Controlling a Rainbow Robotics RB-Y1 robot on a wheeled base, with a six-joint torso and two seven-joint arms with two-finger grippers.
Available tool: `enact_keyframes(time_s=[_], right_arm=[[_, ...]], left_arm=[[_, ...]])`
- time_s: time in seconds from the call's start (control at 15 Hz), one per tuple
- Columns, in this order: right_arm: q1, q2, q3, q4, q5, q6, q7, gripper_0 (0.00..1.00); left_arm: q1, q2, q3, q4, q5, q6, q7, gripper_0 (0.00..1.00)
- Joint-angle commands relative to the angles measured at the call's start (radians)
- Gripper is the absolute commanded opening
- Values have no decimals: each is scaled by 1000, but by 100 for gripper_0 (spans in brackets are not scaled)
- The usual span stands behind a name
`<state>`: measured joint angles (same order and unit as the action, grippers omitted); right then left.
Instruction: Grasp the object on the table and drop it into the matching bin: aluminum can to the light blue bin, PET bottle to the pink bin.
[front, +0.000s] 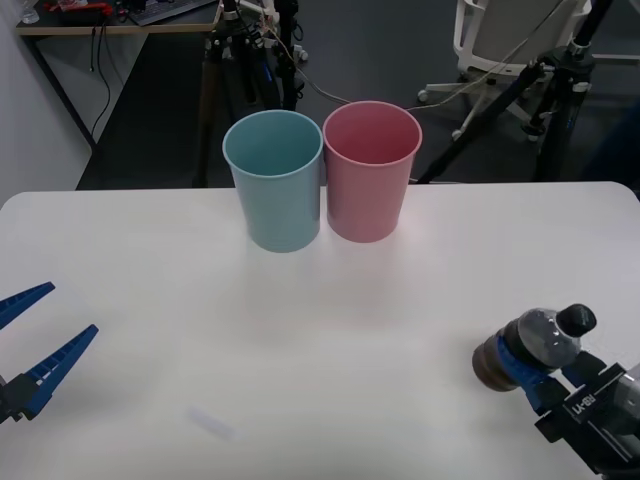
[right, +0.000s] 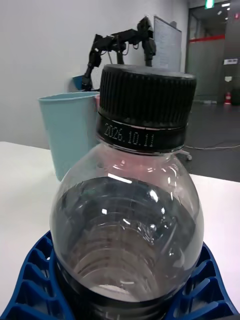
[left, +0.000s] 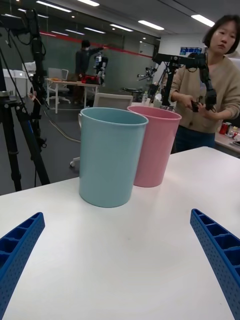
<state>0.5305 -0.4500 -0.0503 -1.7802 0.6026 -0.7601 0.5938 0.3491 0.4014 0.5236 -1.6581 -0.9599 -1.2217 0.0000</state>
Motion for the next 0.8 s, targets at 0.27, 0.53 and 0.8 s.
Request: enact_keyframes(time_s=[0.27, 0.53, 0.8], right_arm=[[-7, -69, -56, -22, -60, 31, -8, 0], [-14, -165, -22, -143, -152, 163, -22, 0], [-38, -262, 17, -285, -250, 357, -34, 0]], left_arm=[[0, 0, 0, 0, 0, 0, 0, 100], [0, 0, 0, 0, 0, 0, 0, 100], [0, 0, 0, 0, 0, 0, 0, 100]])
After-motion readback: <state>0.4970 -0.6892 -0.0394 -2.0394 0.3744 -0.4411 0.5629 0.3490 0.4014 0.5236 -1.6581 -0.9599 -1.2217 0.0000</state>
